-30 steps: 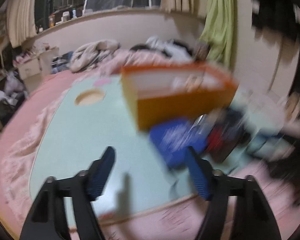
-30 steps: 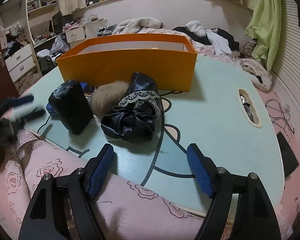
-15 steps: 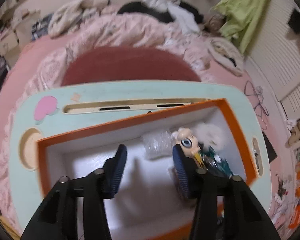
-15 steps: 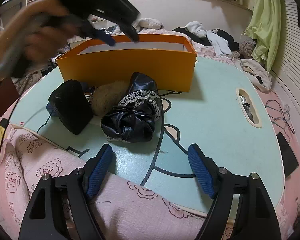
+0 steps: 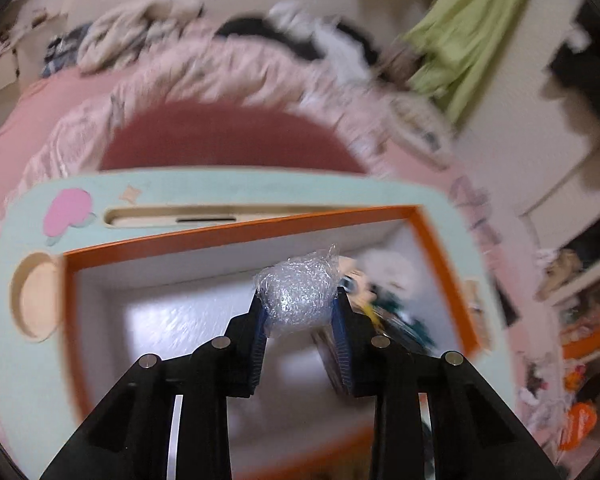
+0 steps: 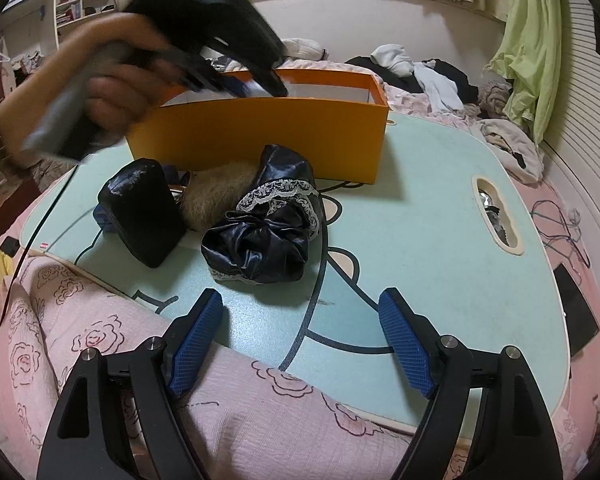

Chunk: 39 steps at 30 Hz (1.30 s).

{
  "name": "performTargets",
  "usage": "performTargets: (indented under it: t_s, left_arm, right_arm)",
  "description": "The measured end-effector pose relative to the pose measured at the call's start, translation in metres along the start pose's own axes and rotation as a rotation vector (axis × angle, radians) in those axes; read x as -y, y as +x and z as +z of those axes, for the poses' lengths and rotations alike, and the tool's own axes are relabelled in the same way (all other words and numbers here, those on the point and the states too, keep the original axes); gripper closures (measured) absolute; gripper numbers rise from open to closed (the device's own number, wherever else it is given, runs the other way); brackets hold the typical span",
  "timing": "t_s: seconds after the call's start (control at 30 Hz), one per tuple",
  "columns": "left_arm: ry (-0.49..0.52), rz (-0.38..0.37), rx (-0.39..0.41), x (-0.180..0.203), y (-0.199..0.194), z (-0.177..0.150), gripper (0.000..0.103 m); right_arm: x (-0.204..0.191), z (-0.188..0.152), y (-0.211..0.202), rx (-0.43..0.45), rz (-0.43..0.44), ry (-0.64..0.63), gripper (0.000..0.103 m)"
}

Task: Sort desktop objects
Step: 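Grasp the clear plastic-wrapped item in the box, left gripper, then place the wrapped item on the table beside the blue tin, left gripper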

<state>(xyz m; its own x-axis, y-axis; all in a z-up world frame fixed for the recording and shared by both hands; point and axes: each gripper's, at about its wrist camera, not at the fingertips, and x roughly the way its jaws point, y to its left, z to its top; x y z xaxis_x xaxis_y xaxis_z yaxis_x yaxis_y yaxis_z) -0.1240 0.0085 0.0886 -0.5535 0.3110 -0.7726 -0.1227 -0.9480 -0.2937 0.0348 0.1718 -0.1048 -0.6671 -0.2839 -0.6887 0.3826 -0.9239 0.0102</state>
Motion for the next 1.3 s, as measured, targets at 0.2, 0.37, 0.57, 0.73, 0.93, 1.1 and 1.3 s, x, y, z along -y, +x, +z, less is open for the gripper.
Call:
performTargets:
  t_s: [0.2, 0.37, 0.57, 0.73, 0.93, 1.1, 1.3]
  left_arm:
    - [0.073, -0.104, 0.056, -0.003, -0.064, -0.056, 0.074]
    - [0.128, -0.104, 0.116, -0.001, -0.06, -0.075, 0.033]
    - [0.111, -0.07, 0.249, -0.024, -0.095, -0.101, 0.028]
    - [0.108, 0.077, 0.219, -0.05, -0.098, -0.157, 0.013]
    - [0.253, 0.229, 0.174, -0.042, -0.058, -0.195, 0.0]
    - [0.231, 0.236, 0.186, -0.039, -0.056, -0.189, 0.0]
    - [0.22, 0.244, 0.211, -0.044, -0.058, -0.192, 0.0]
  right_arm:
    - [-0.001, -0.002, -0.001, -0.001, 0.001, -0.001, 0.022]
    - [0.001, -0.001, -0.001, -0.001, 0.001, -0.002, 0.022]
    - [0.001, -0.001, -0.003, -0.002, 0.002, -0.002, 0.022]
    - [0.003, -0.001, -0.003, -0.002, 0.003, -0.002, 0.022]
    - [0.004, -0.001, -0.003, -0.004, -0.004, -0.006, 0.021]
    - [0.003, -0.003, -0.007, -0.006, -0.003, -0.003, 0.021]
    - [0.003, -0.003, -0.007, -0.007, -0.004, -0.003, 0.021]
